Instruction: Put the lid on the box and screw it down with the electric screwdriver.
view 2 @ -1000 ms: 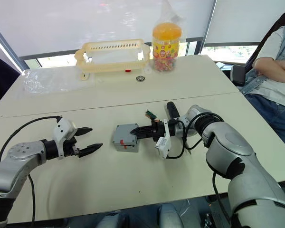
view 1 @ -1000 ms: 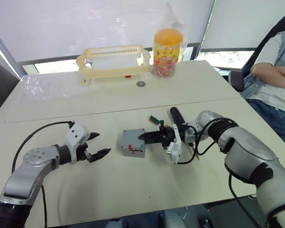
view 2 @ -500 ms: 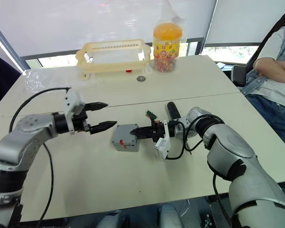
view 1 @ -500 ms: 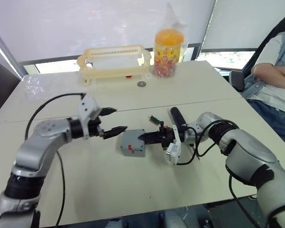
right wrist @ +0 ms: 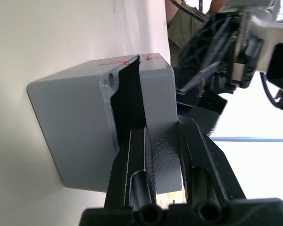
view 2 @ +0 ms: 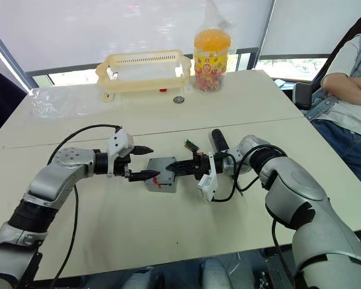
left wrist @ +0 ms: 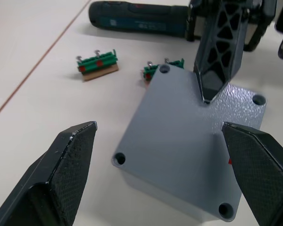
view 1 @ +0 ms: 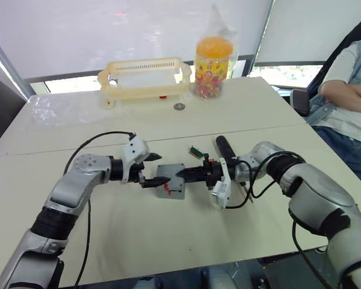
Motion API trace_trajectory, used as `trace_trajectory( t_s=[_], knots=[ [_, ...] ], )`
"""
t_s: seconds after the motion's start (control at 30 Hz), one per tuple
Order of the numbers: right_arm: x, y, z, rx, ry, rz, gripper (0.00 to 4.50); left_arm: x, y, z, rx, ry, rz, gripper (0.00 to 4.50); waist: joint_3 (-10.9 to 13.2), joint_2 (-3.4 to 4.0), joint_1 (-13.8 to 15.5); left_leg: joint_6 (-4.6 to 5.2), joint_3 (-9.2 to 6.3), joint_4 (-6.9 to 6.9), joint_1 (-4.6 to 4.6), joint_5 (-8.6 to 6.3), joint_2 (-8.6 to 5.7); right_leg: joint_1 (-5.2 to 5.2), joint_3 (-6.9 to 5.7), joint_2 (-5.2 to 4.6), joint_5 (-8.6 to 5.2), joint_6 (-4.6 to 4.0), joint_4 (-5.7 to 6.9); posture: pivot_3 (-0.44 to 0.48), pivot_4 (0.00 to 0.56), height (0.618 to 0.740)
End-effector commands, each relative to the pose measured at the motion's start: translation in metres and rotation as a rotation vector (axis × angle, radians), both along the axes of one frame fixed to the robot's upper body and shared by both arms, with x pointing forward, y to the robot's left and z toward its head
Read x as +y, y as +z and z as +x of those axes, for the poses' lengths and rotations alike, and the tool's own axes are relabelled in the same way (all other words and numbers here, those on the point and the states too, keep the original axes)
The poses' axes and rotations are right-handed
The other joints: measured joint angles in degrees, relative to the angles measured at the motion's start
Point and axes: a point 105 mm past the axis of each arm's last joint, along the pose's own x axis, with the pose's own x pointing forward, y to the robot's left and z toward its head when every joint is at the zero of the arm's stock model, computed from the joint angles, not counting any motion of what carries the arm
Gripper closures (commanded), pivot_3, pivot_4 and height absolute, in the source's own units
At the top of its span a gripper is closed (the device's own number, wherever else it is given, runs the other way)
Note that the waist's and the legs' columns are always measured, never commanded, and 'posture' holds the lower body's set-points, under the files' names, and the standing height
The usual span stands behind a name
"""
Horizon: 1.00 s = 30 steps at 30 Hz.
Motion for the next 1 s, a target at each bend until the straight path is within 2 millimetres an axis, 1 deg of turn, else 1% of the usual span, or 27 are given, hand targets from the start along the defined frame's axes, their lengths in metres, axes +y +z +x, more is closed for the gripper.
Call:
trace_trajectory(
  t_s=[0.03,0.1,0.13,0.17,0.43,0.63,0.87,1.0],
  knots=[
    [-0.005,0.002,-0.001,-0.001,-0.001,-0.010,2.91,-0.004,0.000,0.000,-0.035,-0.024,0.019,0.08,0.0,0.00,0.0,0.00,0.00,0.00,0.00,0.00,0.00,0.00,0.00,0.00,0.00,0.00,0.00,0.000,0.150,0.740],
    [-0.007,0.002,-0.002,-0.001,0.002,-0.009,2.03,-0.006,-0.001,0.000,-0.035,-0.026,0.016,0.08,0.0,-0.02,0.0,0.01,0.00,0.00,-0.01,-0.01,0.00,0.00,0.00,0.00,0.00,0.00,0.00,0.000,0.150,0.740],
    [-0.008,0.003,-0.003,-0.001,0.004,-0.009,1.48,-0.007,-0.002,0.000,-0.034,-0.029,0.018,0.08,0.0,-0.02,0.0,0.04,0.00,0.00,0.02,-0.02,0.00,0.02,0.00,0.00,0.00,0.00,0.00,0.000,0.150,0.740],
    [-0.009,0.003,-0.004,-0.001,0.007,-0.010,1.09,-0.008,-0.003,0.001,-0.033,-0.030,0.019,0.08,0.0,-0.02,0.0,0.09,0.00,0.00,0.03,-0.05,0.00,0.03,0.00,0.00,0.00,0.00,0.00,0.000,0.150,0.740],
    [-0.020,0.005,-0.012,-0.027,0.050,-0.067,1.09,-0.009,-0.013,0.000,-0.004,-0.019,0.022,0.08,0.0,-0.02,0.2,0.10,0.01,0.03,0.05,-0.06,-0.01,0.07,0.00,-0.02,0.00,0.00,0.00,0.000,0.150,0.740],
    [-0.028,0.017,-0.015,-0.069,0.083,-0.117,1.09,-0.006,-0.016,0.002,0.025,0.019,-0.015,0.08,0.0,-0.02,0.2,0.11,0.01,0.04,0.04,-0.06,-0.02,0.06,0.00,-0.02,0.00,0.01,0.00,0.000,0.150,0.740],
    [-0.030,0.031,-0.004,-0.113,0.038,-0.095,1.09,-0.006,-0.015,0.003,0.038,0.057,-0.066,0.08,0.0,-0.02,0.0,0.11,0.01,0.02,0.05,-0.06,0.00,0.05,0.01,-0.01,0.00,0.00,0.00,0.000,0.150,0.740],
    [-0.035,0.038,-0.002,-0.105,0.005,-0.064,1.09,-0.001,-0.016,0.004,0.015,0.082,-0.052,0.08,0.0,-0.02,0.1,0.11,0.02,0.03,0.04,-0.06,-0.01,0.06,0.02,-0.02,0.00,0.00,0.00,0.000,0.150,0.740]
  ],
)
